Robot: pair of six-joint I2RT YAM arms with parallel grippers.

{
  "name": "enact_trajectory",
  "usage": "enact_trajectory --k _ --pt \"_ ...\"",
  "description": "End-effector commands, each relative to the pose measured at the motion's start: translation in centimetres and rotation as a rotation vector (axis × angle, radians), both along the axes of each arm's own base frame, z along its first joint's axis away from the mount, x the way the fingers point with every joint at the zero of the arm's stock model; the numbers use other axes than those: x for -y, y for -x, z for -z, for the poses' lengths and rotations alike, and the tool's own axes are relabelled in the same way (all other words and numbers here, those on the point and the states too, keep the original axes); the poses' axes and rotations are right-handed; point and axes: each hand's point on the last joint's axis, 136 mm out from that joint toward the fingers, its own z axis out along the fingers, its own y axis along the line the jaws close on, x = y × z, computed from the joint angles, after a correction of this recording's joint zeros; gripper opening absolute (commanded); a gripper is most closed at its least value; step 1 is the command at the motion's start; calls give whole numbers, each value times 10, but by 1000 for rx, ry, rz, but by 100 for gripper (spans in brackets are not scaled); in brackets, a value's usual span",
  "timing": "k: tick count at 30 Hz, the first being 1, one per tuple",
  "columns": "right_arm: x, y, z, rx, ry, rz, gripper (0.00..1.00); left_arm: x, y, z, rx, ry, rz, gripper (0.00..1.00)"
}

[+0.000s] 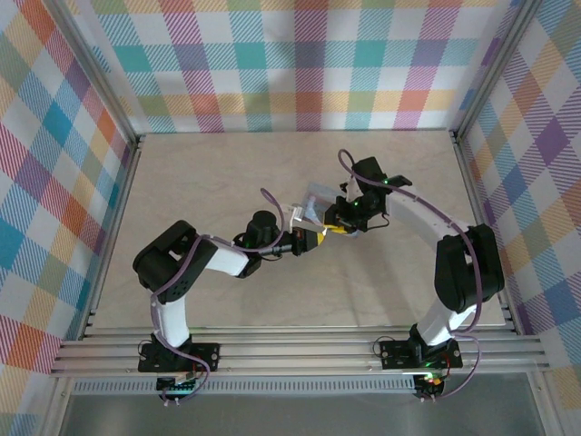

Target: Unlock the padlock with the key

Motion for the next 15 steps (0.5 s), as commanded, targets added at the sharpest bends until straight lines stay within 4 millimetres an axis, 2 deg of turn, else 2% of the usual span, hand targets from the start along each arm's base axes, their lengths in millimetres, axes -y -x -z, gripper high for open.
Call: enact_trajectory --k 1,8,12,15 --pt "-8 23 0 -22 -50 -78 0 1 -20 -49 111 150 -19 0" --pt "-13 25 1 -37 -85 -77 0 3 -20 -48 115 173 -11 0" --pt "-12 27 2 -66 -79 -66 0 -1 -20 -47 189 103 -57 0" --pt "-10 30 3 -90 -65 -49 0 0 -17 -54 255 73 -81 0"
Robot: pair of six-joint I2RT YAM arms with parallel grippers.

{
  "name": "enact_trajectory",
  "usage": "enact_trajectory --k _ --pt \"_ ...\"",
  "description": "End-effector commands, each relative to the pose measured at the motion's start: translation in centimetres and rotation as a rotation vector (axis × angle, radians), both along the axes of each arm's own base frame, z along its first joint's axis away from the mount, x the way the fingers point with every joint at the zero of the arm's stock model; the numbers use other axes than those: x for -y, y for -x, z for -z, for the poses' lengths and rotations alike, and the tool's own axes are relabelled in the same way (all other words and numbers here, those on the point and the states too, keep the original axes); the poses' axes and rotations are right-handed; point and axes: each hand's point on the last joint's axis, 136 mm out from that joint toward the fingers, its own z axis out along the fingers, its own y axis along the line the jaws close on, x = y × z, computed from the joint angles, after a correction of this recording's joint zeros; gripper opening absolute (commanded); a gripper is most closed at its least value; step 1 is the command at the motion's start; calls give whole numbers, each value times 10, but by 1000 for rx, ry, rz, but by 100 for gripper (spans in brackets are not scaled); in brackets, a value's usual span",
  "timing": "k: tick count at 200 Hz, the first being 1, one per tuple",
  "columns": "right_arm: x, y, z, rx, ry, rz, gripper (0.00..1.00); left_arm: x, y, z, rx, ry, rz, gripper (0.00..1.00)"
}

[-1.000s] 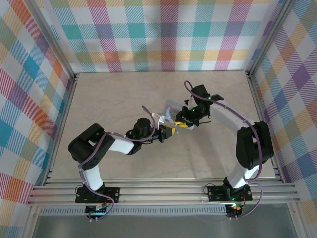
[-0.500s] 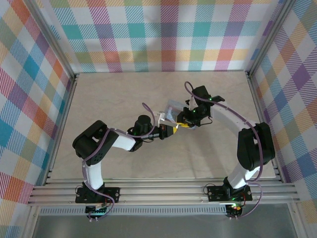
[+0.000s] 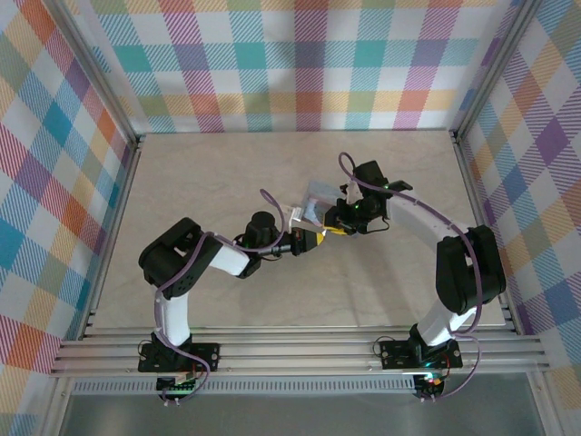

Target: Unlock the padlock with the key

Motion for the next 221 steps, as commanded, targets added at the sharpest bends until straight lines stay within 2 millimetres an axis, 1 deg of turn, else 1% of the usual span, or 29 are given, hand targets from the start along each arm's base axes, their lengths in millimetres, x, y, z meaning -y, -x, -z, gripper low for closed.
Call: enact_trajectory --k 1,22,40,63,86,90,94,112,125,133,149,160,184,203,221 --pt "-7 31 -2 -119 -33 -42 0 0 -16 -62 251 62 -96 0" --pt "-5 33 3 -133 -17 -22 0 6 -13 -72 288 60 -99 0" --pt "-7 31 7 -134 -33 -5 0 12 -11 -79 275 97 -81 0" --pt "-11 31 9 -139 -61 -9 0 13 -15 -74 213 127 -89 0" --pt "-8 31 12 -123 -42 -12 0 13 -19 -64 139 166 -79 0" --pt "-7 31 13 -121 -37 -9 0 12 -19 -61 132 169 -78 0" --pt "-5 31 15 -116 -29 -6 4 12 -18 -59 124 169 -76 0" --pt "-2 31 21 -104 -12 6 16 11 -12 -33 76 133 -69 0" --pt "-1 31 25 -99 -14 20 19 8 -5 -17 47 115 -70 0" --pt "0 32 29 -98 -15 31 24 7 -2 -9 33 104 -74 0" --pt "1 32 34 -98 -22 52 29 3 5 8 11 73 -83 0" --pt "2 32 38 -95 -20 69 34 4 10 19 -3 51 -82 0" --pt "7 32 41 -79 -11 107 50 4 18 45 -38 3 -96 0" --pt "13 29 38 -45 4 147 55 2 23 62 -63 -24 -119 0" --pt "19 28 37 -19 9 197 58 1 25 69 -81 -36 -135 0"
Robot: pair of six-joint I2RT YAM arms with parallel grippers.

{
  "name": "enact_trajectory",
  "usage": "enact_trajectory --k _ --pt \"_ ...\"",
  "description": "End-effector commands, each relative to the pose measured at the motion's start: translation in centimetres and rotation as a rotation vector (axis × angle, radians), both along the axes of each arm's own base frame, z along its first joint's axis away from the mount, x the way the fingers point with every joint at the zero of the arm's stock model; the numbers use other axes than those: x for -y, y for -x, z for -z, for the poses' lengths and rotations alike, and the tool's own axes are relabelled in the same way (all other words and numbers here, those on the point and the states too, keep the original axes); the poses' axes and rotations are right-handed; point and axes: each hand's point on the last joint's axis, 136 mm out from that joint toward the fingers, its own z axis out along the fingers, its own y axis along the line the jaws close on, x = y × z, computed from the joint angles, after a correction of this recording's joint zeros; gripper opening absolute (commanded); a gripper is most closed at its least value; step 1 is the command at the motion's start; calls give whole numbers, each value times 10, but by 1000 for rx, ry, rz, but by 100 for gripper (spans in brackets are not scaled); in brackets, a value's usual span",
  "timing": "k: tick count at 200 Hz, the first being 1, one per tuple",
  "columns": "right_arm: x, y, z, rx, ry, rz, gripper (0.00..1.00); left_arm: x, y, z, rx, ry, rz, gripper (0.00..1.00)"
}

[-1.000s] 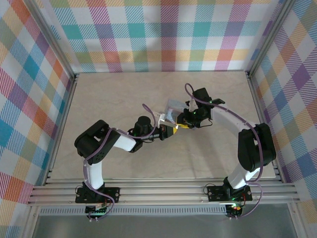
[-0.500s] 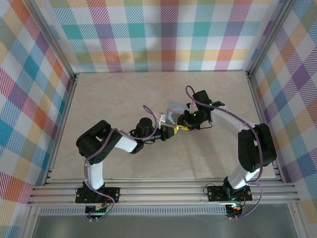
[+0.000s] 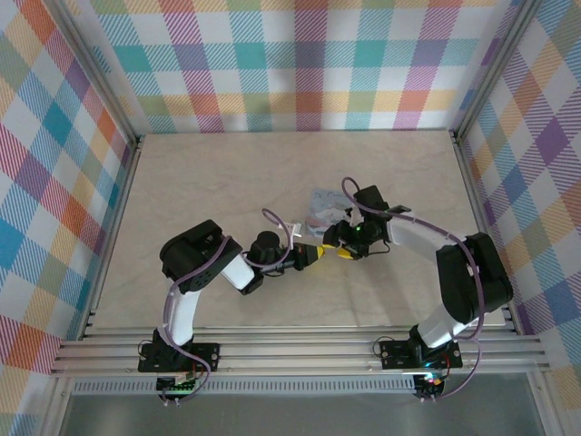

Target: Unlock the padlock with the key

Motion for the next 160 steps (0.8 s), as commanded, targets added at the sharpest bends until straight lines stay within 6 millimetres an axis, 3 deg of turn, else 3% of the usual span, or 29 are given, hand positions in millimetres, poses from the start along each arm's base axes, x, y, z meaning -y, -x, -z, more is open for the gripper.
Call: enact_trajectory --k 1,81,160 --pt "3 -8 -13 68 -6 73 58 -2 6 20 -26 -28 -41 0" --pt "6 -10 -3 82 -75 240 58 4 17 29 -59 -88 -55 0" --pt "4 -18 7 73 -30 264 58 8 26 33 -45 -136 -73 0"
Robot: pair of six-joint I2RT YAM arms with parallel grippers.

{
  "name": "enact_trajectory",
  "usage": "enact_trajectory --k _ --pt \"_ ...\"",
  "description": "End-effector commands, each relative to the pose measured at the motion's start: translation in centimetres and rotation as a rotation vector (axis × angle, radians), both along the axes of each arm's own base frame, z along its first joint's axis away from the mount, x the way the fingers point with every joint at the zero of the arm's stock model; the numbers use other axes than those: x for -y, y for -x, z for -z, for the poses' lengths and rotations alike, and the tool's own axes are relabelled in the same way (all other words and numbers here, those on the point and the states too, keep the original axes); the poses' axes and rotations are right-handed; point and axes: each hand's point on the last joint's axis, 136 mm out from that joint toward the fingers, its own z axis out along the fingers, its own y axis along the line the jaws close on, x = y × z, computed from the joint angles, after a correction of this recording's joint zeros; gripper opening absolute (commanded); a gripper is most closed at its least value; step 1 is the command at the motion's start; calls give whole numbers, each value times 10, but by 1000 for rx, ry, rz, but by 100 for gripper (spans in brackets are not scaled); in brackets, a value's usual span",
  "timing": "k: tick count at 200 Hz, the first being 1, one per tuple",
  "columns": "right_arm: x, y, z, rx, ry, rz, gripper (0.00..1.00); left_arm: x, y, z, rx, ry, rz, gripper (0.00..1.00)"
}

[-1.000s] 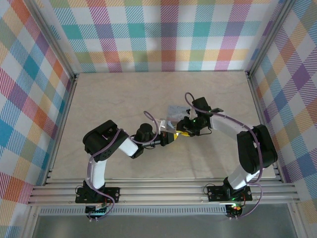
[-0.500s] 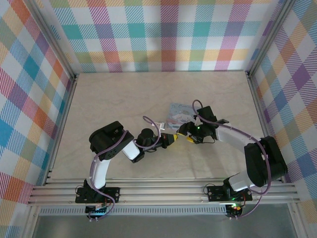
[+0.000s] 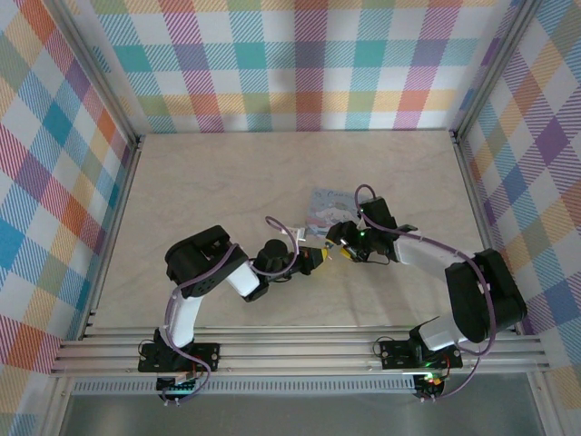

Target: Unlock the padlock with the key

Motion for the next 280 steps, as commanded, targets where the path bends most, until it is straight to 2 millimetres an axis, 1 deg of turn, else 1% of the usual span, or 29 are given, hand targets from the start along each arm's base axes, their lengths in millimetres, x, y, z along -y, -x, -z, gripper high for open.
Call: enact_trajectory --k 1,33,69,95,129,140,162,188,211,246,265,280 --pt "-2 -4 4 -9 24 10 58 -3 19 31 -67 -108 16 0" --pt "-5 -5 11 -37 30 3 57 -3 20 31 -63 -126 14 0" --pt "-13 -6 15 -47 33 -16 51 -3 19 28 -58 -124 13 0" --pt "-15 -5 19 -57 46 -31 50 -2 20 25 -58 -119 19 0" --pt "-14 0 24 -67 76 -43 49 1 21 15 -55 -106 34 0" --pt "-14 2 26 -73 80 -45 47 3 21 11 -52 -105 41 0" --pt "-14 5 29 -80 88 -48 41 5 21 2 -41 -101 51 0" --pt "-13 6 29 -74 106 -52 33 6 20 -3 -27 -121 59 0" --pt "-13 6 28 -68 118 -59 20 4 19 -2 -14 -155 60 0" --pt "-12 5 26 -63 129 -71 5 4 19 0 6 -193 74 0" --pt "-13 5 24 -64 134 -78 0 4 18 0 21 -214 79 0" --pt "-12 5 22 -57 139 -83 0 4 19 0 38 -249 86 0"
